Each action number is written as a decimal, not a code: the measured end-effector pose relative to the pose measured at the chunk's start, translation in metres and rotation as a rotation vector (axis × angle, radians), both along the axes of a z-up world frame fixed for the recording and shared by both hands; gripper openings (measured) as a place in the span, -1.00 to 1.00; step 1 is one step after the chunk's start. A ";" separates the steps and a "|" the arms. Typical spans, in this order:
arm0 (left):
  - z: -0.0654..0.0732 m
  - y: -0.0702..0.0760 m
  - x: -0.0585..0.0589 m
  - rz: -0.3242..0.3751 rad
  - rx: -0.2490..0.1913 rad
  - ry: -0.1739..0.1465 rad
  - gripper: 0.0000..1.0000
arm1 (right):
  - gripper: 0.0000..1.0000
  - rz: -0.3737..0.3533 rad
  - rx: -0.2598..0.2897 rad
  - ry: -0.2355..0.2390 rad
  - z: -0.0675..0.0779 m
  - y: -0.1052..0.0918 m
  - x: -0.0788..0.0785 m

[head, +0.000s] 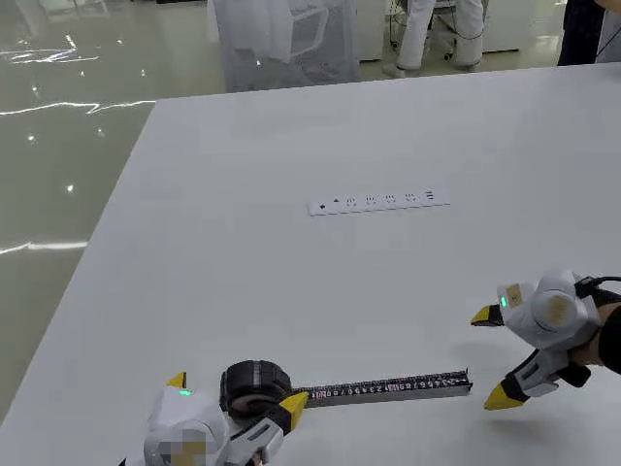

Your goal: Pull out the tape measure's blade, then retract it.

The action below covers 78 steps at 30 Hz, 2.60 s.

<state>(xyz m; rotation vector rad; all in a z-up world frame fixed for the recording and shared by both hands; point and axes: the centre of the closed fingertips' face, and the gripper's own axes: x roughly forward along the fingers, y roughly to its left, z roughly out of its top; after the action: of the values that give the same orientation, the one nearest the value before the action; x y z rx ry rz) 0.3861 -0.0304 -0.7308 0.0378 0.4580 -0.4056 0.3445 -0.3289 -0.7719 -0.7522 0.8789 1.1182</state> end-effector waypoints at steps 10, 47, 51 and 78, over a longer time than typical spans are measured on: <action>0.003 -0.005 0.004 0.015 -0.026 -0.006 0.99 | 0.02 0.023 -0.017 0.039 -0.009 0.006 -0.006; -0.001 0.004 0.007 0.057 -0.036 0.001 0.98 | -0.78 0.108 -0.043 0.098 -0.021 0.022 -0.015; -0.001 0.003 0.008 0.052 -0.035 0.000 0.98 | -0.79 0.058 -0.033 0.120 -0.022 0.022 -0.014; -0.025 -0.018 0.004 0.059 -0.099 0.142 0.45 | -0.84 0.022 -0.058 0.127 -0.022 0.021 -0.013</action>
<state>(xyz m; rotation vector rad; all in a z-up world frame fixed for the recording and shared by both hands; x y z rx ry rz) 0.3901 -0.0479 -0.7561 -0.1009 0.5769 -0.3739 0.3317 -0.3076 -0.7939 -0.7458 1.0162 1.1741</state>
